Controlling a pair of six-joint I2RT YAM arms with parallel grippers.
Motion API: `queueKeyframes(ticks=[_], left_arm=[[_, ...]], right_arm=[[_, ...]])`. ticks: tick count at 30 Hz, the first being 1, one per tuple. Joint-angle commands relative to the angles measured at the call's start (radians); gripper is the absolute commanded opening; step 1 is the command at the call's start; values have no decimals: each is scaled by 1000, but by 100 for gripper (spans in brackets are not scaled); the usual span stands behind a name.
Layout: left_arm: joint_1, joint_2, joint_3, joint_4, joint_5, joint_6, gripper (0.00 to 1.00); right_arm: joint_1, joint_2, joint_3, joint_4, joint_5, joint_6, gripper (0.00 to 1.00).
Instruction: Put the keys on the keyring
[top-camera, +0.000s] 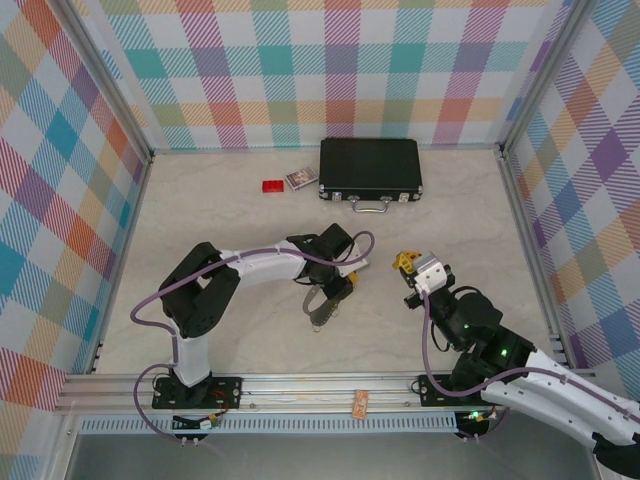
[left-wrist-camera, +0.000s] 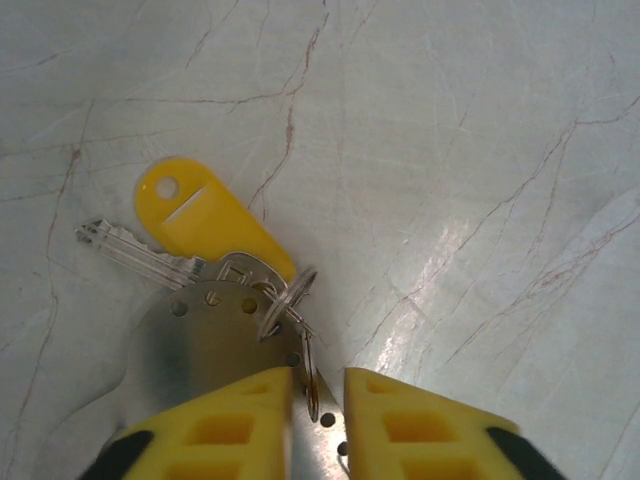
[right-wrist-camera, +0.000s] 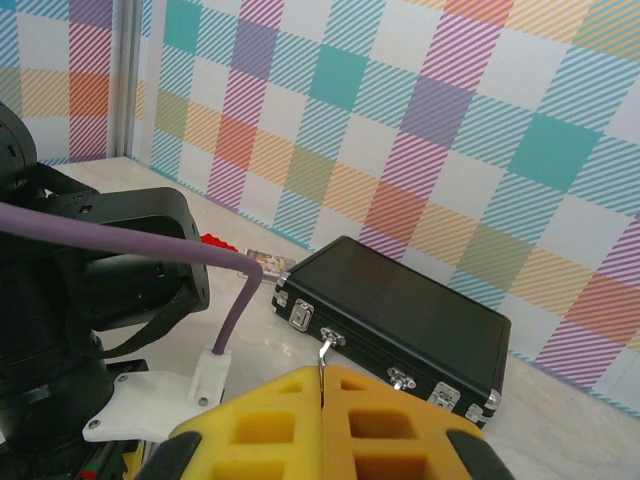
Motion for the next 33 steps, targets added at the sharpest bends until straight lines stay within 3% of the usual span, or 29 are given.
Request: queueKeyframes(ticks=[1, 8, 21, 26, 33], left_arm=[[-8, -24, -2, 7, 26, -19, 27], [0, -118, -86, 120, 27, -94, 39], [-2, -238, -465, 738, -9, -287, 35], [-4, -233, -524, 846, -32, -292, 33], [-5, -193, -531, 871, -17, -285, 29]], right_arm=[[-6, -6, -3, 31, 22, 18, 0], [-6, -9, -5, 31, 22, 18, 0], [-7, -9, -12, 49, 16, 13, 0], [-7, -2, -10, 53, 10, 13, 0], [-7, 4, -11, 55, 7, 13, 0]])
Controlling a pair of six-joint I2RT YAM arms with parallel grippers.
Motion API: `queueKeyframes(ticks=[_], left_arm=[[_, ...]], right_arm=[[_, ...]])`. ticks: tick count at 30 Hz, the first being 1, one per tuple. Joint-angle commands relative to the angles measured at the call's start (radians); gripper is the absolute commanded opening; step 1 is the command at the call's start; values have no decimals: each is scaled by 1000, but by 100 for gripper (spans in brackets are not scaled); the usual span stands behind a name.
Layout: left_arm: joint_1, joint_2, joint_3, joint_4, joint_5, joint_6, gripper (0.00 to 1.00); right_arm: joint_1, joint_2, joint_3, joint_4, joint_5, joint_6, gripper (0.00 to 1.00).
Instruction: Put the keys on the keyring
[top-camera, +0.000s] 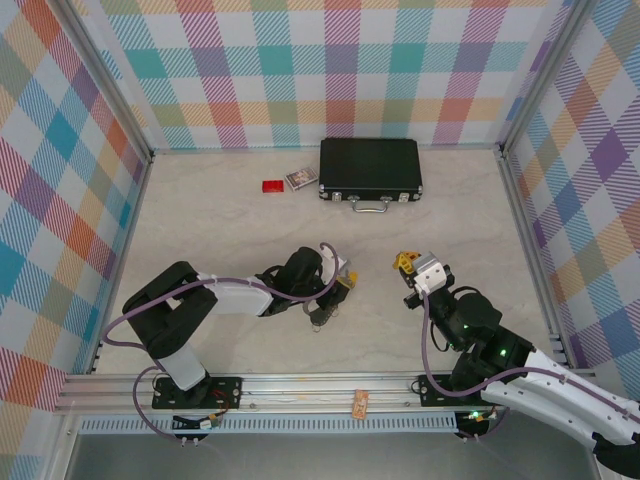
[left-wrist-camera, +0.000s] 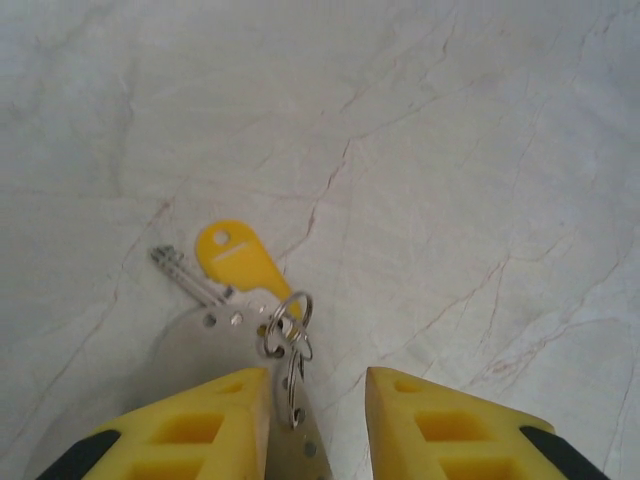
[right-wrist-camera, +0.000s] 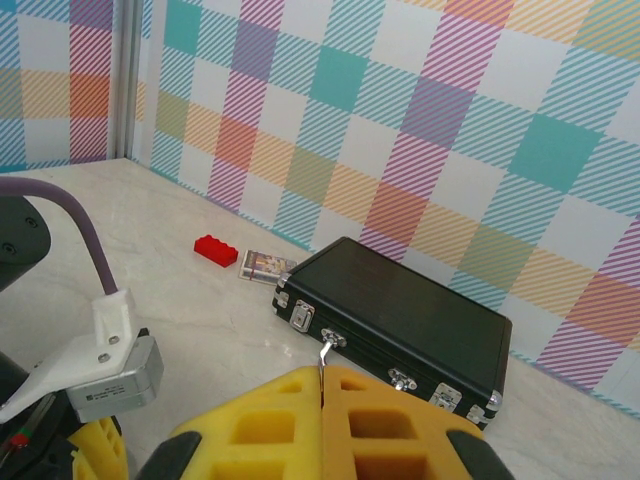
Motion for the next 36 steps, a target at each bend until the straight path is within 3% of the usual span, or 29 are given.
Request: queueKeyframes(ticks=[1, 36], left_arm=[[-5, 25, -16, 75, 1, -12, 29], [-12, 89, -10, 42, 3, 19, 22]], right_arm=[[-7, 3, -3, 44, 9, 13, 0], [-7, -1, -18, 47, 6, 22, 0]])
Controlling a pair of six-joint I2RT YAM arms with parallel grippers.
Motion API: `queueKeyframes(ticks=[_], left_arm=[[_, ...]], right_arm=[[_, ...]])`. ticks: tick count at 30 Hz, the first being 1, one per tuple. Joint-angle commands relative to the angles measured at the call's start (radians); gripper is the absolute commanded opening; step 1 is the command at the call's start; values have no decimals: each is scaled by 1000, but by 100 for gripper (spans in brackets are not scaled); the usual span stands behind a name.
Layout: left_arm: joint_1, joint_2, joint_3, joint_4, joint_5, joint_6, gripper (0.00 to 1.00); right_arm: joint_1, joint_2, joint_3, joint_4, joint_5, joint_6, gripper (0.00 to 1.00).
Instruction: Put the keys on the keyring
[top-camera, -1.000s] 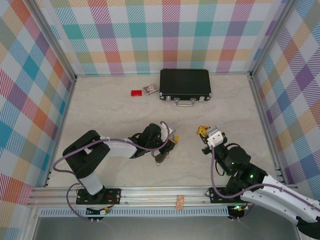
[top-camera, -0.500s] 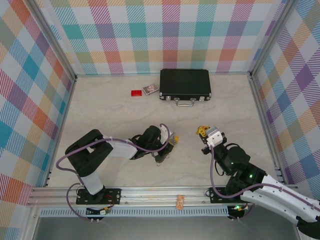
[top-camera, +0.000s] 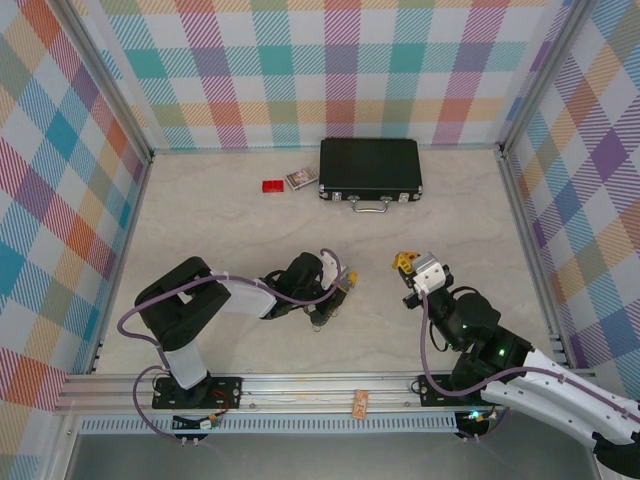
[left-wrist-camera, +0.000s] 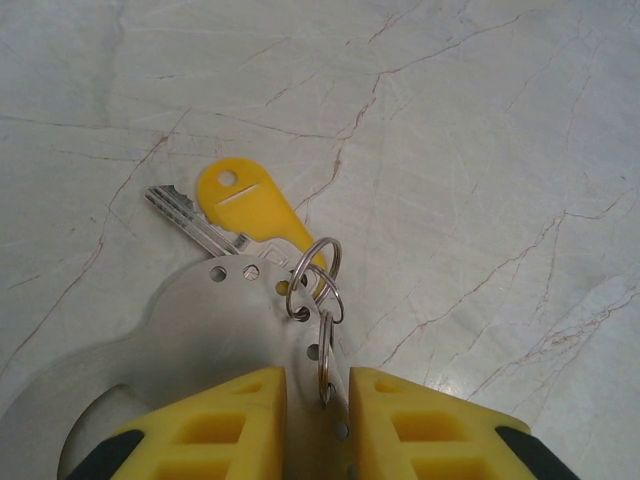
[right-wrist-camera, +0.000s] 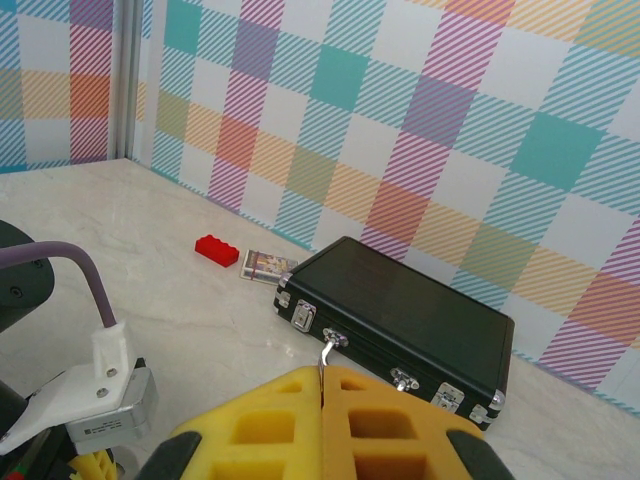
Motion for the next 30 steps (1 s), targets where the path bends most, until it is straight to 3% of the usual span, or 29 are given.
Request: queueKeyframes(ticks=[1, 30], left_arm=[[-13, 16, 19, -10, 11, 16, 22], [-39, 42, 82, -107, -14, 72, 17]], right_arm=[[-6, -8, -10, 34, 7, 19, 0], [-7, -15, -13, 23, 7, 27, 0]])
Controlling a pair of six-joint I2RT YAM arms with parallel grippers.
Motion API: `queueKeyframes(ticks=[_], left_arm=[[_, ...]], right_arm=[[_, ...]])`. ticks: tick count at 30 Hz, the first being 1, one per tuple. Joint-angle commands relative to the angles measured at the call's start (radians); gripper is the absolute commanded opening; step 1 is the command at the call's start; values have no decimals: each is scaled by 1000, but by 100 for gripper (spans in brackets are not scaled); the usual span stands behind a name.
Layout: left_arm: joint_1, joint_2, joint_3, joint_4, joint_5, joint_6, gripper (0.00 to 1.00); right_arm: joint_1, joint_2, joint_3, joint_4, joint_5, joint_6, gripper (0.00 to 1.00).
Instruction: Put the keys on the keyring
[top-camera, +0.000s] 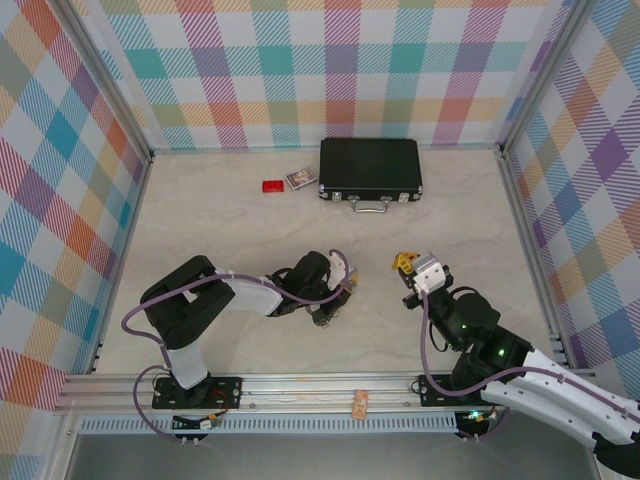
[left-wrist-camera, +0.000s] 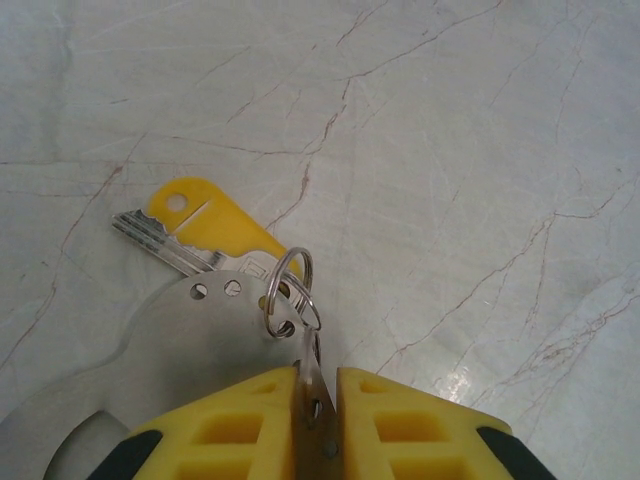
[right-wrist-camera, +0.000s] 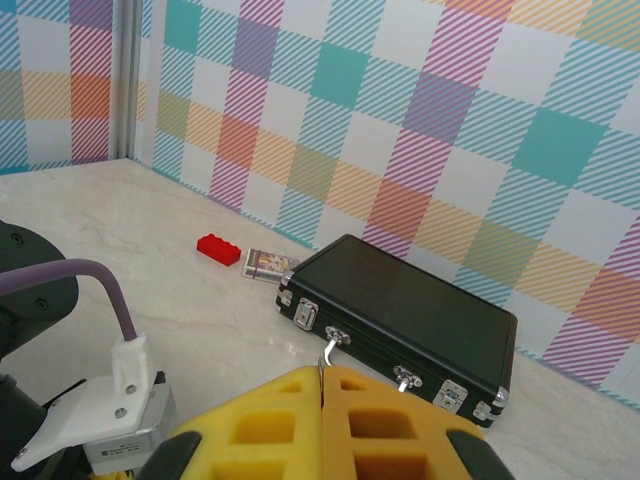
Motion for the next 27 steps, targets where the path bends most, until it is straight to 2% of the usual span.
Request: queueKeyframes(ticks=[1, 6, 17, 27], left_arm=[[-12, 14, 18, -43, -1, 21, 17], [-12, -4, 10, -58, -2, 35, 0], [-12, -134, 49, -142, -16, 89, 0], [-9, -297, 147, -295, -37, 237, 0]], right_arm=[[-6, -16, -10, 22, 7, 15, 0], [-6, -16, -10, 25, 9, 14, 0], [-7, -8, 10, 24, 2, 9, 0], [-6, 63, 66, 40, -52, -32, 0]])
